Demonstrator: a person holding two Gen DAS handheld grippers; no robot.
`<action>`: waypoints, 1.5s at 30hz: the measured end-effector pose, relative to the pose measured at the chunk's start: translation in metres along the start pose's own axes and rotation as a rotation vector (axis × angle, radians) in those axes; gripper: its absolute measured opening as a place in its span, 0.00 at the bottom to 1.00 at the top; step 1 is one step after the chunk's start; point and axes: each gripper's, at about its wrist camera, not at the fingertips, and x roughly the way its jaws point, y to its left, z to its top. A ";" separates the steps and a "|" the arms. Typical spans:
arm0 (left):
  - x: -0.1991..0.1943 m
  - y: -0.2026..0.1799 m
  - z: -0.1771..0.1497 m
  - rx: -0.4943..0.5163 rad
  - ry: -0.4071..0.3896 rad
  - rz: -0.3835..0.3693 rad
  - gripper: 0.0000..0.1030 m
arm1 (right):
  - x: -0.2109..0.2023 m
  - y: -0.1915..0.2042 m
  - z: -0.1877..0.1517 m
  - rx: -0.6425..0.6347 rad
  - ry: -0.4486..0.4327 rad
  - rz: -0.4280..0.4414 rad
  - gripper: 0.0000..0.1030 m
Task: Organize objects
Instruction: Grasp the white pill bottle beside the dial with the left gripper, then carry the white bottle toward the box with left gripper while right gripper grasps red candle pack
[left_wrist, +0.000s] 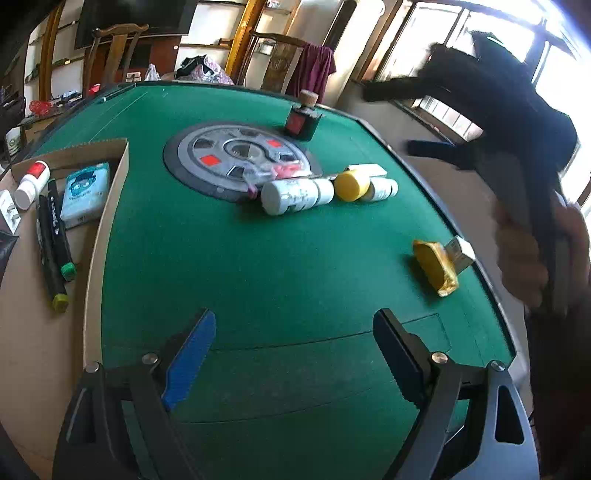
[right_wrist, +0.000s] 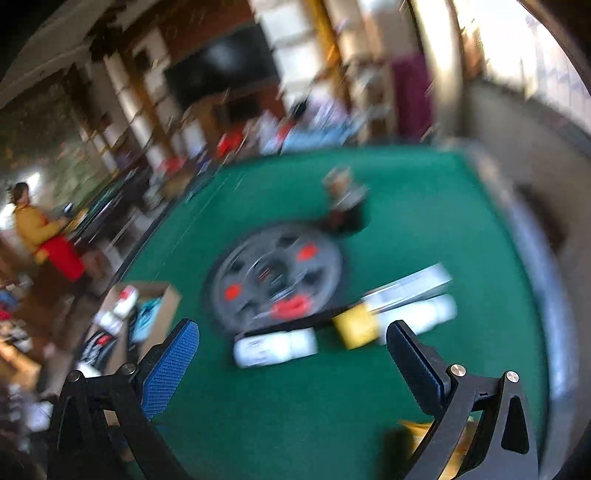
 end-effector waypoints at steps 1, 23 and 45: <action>0.000 0.002 -0.001 -0.007 0.005 -0.013 0.84 | 0.017 0.003 0.004 0.006 0.055 0.034 0.99; -0.004 0.016 0.016 -0.070 -0.011 0.031 0.84 | 0.039 -0.012 -0.049 0.138 0.100 0.199 0.98; 0.081 -0.051 0.030 0.282 0.072 0.176 0.32 | -0.026 -0.089 -0.077 0.257 -0.197 -0.033 0.98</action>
